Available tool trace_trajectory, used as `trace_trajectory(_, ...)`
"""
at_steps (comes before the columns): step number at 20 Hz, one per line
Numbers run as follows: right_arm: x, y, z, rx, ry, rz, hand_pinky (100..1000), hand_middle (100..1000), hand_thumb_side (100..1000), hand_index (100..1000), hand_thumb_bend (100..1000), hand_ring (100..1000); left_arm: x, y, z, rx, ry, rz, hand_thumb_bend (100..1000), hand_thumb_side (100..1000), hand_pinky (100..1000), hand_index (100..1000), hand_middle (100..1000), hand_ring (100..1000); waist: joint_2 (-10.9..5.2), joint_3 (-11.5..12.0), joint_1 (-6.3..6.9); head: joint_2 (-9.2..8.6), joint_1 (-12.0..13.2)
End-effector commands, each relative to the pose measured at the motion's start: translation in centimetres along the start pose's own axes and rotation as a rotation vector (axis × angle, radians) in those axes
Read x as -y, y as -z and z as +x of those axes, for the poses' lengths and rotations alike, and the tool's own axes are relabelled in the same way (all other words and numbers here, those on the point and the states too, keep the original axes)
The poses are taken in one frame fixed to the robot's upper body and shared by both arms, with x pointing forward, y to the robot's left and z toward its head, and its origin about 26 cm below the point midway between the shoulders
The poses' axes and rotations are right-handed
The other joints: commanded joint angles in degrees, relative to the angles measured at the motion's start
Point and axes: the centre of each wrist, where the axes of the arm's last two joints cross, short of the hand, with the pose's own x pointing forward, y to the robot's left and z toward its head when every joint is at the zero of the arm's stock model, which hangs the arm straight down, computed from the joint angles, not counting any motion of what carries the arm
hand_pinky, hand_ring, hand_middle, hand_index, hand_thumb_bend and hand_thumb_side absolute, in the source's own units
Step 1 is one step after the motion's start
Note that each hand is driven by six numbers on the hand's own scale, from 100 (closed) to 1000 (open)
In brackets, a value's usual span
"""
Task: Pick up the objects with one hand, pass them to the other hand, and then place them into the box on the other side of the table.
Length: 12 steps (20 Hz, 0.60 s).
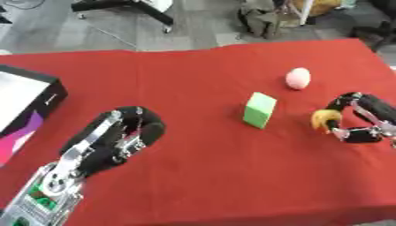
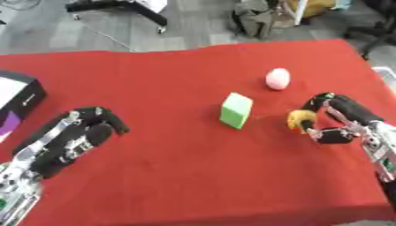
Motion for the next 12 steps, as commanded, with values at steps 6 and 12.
trace_trajectory(6, 6.1, 3.0, 8.8, 0.340, 0.026, -0.347, 797, 641, 100, 364, 100, 716, -1.3, -0.2, 1.1, -0.001, 0.053, 0.017, 575, 692, 885, 615, 497, 666, -0.72, -0.25, -0.12, -0.12, 1.54)
trace_trajectory(12, 9.1, 4.3, 17.5, 0.683, 0.143, -0.483, 776, 654, 100, 363, 100, 719, -1.7, 0.3, 1.8, -0.037, 0.090, -0.028, 578, 692, 881, 621, 500, 667, -0.87, -0.30, 0.05, -0.12, 2.57)
